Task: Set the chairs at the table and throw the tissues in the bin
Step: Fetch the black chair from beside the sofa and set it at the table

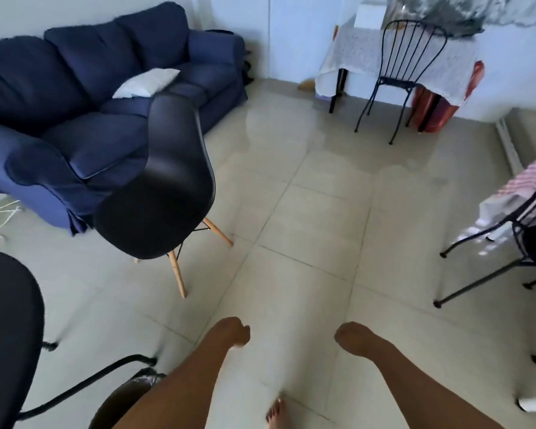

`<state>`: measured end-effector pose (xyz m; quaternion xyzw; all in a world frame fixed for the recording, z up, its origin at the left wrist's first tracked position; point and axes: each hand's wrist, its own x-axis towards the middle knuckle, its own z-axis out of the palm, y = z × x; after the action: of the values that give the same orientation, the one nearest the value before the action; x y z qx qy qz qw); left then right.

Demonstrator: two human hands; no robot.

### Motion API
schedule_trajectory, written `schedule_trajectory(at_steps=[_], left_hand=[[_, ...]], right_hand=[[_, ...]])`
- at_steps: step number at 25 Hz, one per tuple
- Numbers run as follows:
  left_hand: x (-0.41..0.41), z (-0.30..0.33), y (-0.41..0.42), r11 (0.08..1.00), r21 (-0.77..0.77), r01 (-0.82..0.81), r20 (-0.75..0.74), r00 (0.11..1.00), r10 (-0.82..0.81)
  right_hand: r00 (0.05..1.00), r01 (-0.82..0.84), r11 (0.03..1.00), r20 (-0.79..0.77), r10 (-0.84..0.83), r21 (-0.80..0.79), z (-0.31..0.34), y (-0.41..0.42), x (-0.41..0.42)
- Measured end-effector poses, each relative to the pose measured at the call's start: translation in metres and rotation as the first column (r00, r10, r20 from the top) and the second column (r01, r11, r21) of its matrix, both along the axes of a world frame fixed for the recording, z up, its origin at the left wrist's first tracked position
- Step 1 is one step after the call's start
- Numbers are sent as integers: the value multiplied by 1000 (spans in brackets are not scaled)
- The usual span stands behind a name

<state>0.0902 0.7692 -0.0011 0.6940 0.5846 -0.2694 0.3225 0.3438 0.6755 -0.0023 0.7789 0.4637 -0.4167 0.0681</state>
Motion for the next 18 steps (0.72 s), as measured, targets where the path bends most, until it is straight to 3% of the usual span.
schedule_trajectory(at_steps=[5,13,15,18], left_hand=[[50,-1,112,999,5,-32,6,999,32],[158,-25,284,983,-38,-179,14,984,180],[178,-24,327,973,-50,-225,34,973,227],[196,-25,387,940,-68,-333,52,940,337]], right_hand=[[996,90,996,23,-90,-23,-2,114,70],[997,54,985,-37,-61,-165,-7,322,170],[995,84,988,-50,-91,-133,3,374,190],[1000,3,997,-20,-5,-83,5,456,205]])
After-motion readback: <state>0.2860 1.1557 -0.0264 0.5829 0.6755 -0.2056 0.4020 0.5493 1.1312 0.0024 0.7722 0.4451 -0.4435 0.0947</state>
